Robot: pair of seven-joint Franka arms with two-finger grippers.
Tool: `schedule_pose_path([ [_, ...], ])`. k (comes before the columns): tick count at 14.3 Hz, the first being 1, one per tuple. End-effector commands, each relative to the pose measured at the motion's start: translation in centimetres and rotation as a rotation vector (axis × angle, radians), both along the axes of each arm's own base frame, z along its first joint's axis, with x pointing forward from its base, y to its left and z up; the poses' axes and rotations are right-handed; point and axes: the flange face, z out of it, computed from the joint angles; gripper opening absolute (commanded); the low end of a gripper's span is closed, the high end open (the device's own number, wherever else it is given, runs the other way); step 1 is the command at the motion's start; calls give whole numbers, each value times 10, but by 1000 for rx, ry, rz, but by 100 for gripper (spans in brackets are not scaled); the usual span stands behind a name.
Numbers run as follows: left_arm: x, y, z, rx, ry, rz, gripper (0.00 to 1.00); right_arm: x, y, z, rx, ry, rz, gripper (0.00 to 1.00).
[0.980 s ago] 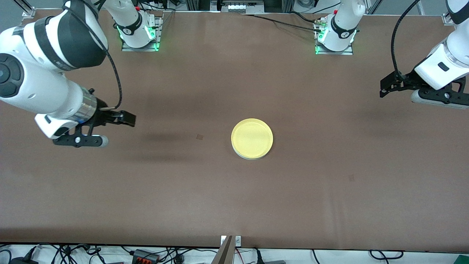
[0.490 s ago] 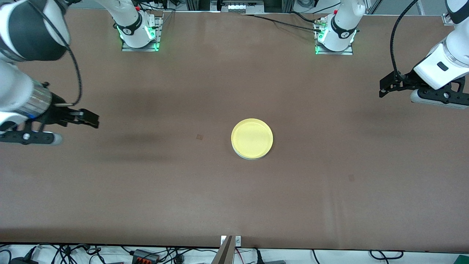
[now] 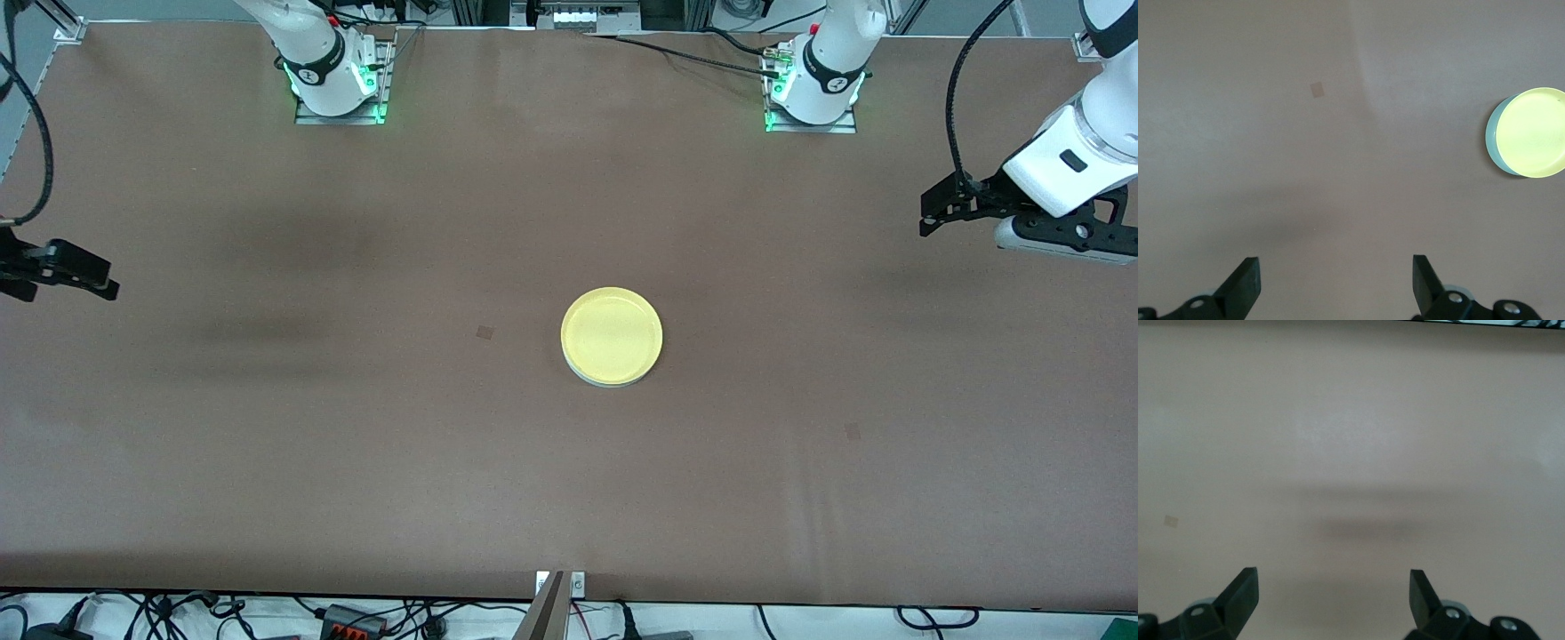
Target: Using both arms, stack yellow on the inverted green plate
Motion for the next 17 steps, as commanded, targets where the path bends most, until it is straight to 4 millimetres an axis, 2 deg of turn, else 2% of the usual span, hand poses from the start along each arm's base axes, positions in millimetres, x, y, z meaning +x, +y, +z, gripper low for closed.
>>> schedule_pose_path([
  [1, 3, -5, 7, -5, -3, -18, 100, -8, 1, 3, -1, -8, 17, 100],
  [4, 3, -4, 6, -7, -2, -18, 100, -17, 9, 5, 8, 36, -23, 100],
  [6, 3, -3, 6, -7, -1, -16, 100, -23, 8, 6, 4, 56, -28, 100],
  [12, 3, -4, 6, -7, -1, -18, 100, -60, 11, -15, -2, 41, -30, 100],
  [17, 3, -4, 6, -7, -1, -16, 100, -64, 11, -13, -2, 52, -29, 100],
])
